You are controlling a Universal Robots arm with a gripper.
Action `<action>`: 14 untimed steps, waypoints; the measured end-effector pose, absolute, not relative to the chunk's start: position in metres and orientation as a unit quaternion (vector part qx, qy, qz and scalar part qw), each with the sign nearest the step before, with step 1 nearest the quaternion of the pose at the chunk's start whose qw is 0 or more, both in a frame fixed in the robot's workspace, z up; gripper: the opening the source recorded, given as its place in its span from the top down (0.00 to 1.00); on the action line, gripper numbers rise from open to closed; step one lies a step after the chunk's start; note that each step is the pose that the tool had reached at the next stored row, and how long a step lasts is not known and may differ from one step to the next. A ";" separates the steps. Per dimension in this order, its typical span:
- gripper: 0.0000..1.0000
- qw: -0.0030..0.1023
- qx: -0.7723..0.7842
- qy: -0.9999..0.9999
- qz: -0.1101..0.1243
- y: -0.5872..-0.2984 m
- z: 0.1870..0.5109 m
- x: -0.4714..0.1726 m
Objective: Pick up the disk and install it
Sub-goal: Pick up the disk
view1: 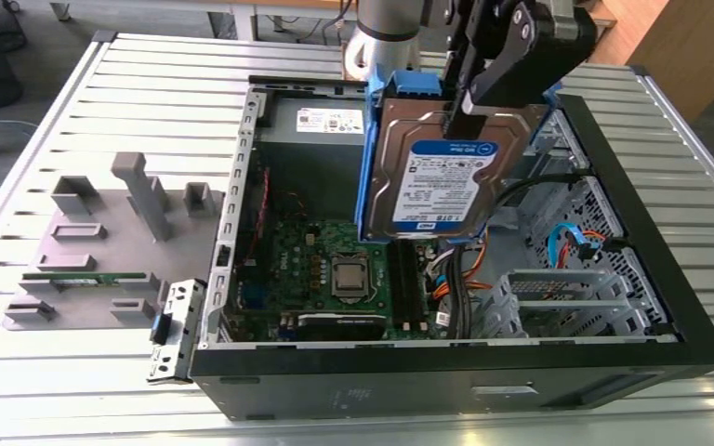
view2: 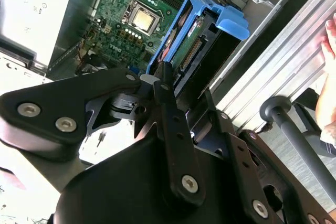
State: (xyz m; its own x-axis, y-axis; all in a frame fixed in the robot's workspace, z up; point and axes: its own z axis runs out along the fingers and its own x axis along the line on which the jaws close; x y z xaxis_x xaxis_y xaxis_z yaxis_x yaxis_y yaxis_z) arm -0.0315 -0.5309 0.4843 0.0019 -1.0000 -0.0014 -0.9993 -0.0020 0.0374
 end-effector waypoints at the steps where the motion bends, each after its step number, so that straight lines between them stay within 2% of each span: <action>1: 0.65 0.013 0.708 -0.706 -0.014 -0.533 0.484 -0.031; 14: 0.65 0.013 0.708 -0.706 -0.013 -0.553 0.483 -0.032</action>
